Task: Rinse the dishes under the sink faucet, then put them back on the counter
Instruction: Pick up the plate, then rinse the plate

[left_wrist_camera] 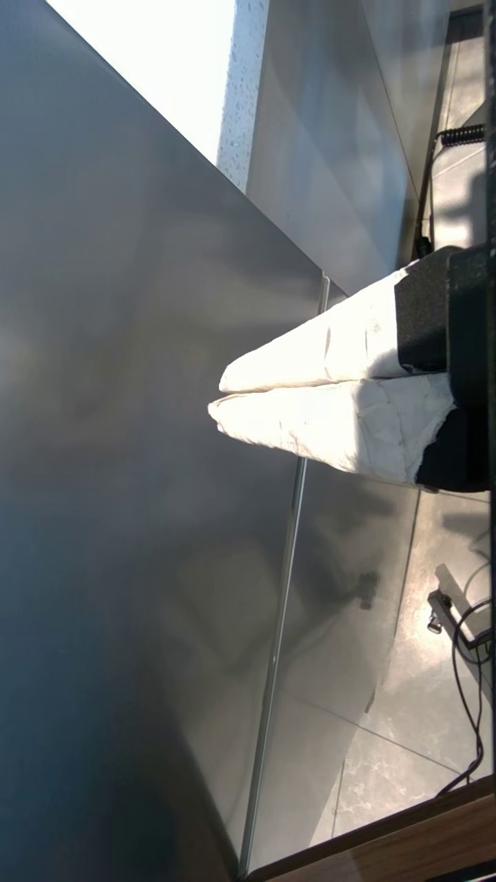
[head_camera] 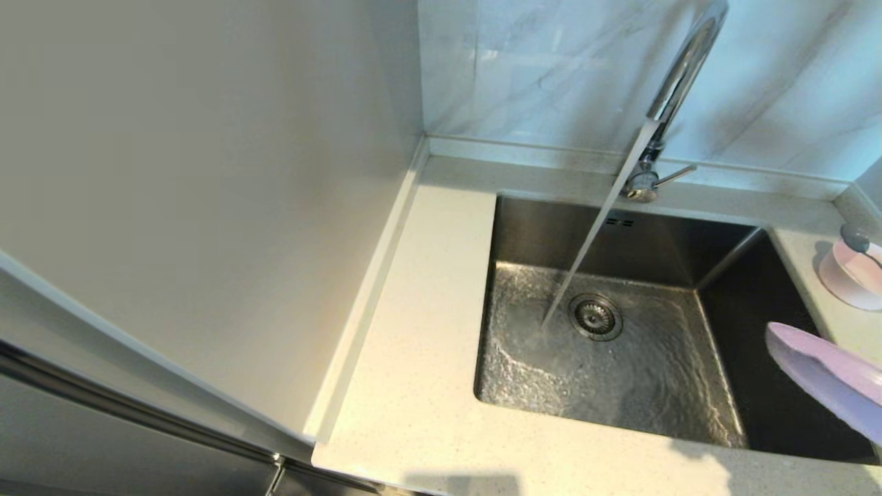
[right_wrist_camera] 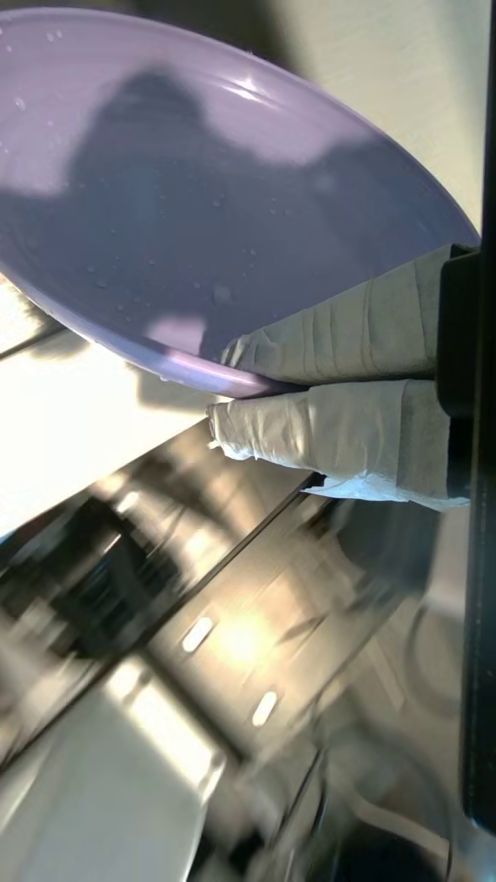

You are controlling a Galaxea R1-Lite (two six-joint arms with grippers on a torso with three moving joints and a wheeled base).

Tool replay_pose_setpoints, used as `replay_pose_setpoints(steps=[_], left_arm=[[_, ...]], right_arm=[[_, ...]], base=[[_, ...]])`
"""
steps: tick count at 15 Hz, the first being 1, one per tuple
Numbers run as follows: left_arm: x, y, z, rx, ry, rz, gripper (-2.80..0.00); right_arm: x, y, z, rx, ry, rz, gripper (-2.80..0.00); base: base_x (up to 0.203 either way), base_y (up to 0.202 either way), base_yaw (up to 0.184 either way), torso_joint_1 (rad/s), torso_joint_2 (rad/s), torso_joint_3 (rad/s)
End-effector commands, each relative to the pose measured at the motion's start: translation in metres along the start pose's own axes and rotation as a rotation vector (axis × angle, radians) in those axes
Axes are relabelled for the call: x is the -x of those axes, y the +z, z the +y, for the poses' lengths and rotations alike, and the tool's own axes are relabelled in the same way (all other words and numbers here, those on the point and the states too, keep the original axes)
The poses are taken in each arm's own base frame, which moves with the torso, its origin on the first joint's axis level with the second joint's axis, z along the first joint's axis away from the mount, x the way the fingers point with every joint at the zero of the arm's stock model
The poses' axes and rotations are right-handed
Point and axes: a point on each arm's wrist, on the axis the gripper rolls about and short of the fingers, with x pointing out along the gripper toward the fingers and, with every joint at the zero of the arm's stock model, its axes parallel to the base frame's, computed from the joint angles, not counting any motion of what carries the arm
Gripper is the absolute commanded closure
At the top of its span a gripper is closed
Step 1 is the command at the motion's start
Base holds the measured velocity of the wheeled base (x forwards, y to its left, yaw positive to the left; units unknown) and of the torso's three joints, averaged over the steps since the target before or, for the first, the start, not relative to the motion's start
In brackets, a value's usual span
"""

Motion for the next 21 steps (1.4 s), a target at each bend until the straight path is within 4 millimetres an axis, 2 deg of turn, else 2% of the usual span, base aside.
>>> replay_pose_setpoints(steps=[1, 7, 12, 15, 21], left_arm=[[0.0, 0.0, 0.0, 0.0, 0.0, 0.0, 0.0], [0.0, 0.0, 0.0, 0.0, 0.0, 0.0, 0.0], [0.0, 0.0, 0.0, 0.0, 0.0, 0.0, 0.0], [0.0, 0.0, 0.0, 0.0, 0.0, 0.0, 0.0], [0.0, 0.0, 0.0, 0.0, 0.0, 0.0, 0.0]], right_arm=[[-0.01, 0.046, 0.001, 0.012, 0.124, -0.029, 0.0], [-0.019, 0.118, 0.019, -0.167, 0.245, -0.173, 0.0], [-0.043, 0.161, 0.019, -0.305, 0.058, -0.348, 0.0], [-0.053, 0.174, 0.016, -0.37, -0.039, -0.398, 0.0], [-0.064, 0.178, 0.012, -0.39, -0.058, -0.374, 0.0]], base=[[0.0, 0.0, 0.0, 0.0, 0.0, 0.0], [0.0, 0.0, 0.0, 0.0, 0.0, 0.0], [0.0, 0.0, 0.0, 0.0, 0.0, 0.0], [0.0, 0.0, 0.0, 0.0, 0.0, 0.0], [0.0, 0.0, 0.0, 0.0, 0.0, 0.0]])
